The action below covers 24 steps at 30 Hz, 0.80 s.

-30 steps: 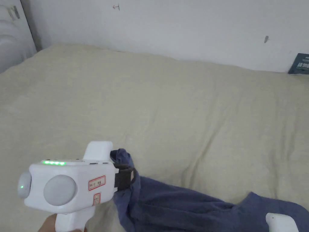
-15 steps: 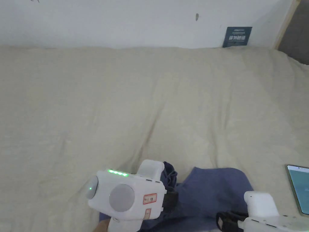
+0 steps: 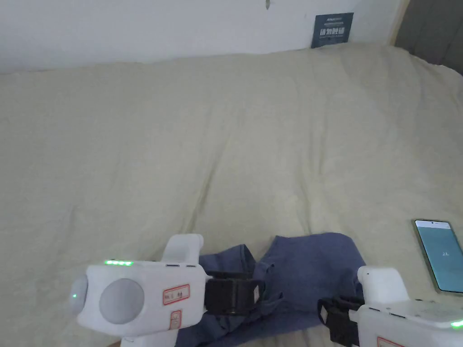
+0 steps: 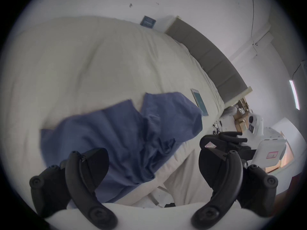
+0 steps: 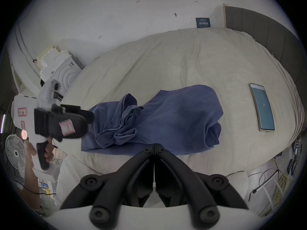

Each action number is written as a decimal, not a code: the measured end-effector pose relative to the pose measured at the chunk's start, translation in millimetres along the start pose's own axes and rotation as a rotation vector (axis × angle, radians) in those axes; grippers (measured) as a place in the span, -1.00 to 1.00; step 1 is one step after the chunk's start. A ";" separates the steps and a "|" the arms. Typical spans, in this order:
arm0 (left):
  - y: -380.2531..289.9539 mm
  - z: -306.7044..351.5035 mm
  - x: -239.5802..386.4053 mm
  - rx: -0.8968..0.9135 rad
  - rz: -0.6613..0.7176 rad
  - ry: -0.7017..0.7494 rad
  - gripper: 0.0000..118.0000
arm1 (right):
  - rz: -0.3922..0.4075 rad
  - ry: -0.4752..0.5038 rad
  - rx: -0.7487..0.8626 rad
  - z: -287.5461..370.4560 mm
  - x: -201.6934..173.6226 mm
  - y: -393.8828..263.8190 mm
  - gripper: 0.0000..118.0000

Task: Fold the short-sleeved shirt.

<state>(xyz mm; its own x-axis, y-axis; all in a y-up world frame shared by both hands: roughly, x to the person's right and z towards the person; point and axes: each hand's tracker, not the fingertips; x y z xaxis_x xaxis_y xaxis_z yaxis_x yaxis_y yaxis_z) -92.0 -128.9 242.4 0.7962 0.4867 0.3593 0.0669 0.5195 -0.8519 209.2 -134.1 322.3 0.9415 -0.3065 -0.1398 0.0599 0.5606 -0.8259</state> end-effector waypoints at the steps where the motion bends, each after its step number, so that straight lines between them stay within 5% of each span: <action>1: -0.5 10.0 -5.5 0.022 0.025 0.025 0.90 | -0.002 0.003 -0.001 -0.6 -0.2 -0.6 -0.94; 4: -3.6 33.2 -25.1 0.071 0.097 0.019 0.65 | -0.007 0.014 -0.002 -0.7 -5.3 -2.2 -0.94; 7: -10.9 47.6 -53.3 0.132 0.130 0.108 -0.96 | 0.001 0.019 -0.007 -0.8 -8.5 -2.9 -0.94; 9: -13.2 40.9 -66.3 0.091 0.135 0.172 -1.00 | 0.006 0.021 -0.004 1.0 -13.3 -2.6 -0.94; 24: -11.0 -33.2 -38.1 -0.037 0.047 0.020 -1.00 | -0.007 0.025 0.016 7.9 -11.7 0.1 -0.94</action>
<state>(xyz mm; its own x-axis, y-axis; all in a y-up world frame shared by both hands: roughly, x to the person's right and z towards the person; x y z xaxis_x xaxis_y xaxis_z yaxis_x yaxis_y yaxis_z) -103.1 -176.5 225.4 0.8109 0.4955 0.3112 0.0514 0.4695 -0.8814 200.8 -124.4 328.2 0.9327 -0.3291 -0.1475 0.0721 0.5708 -0.8179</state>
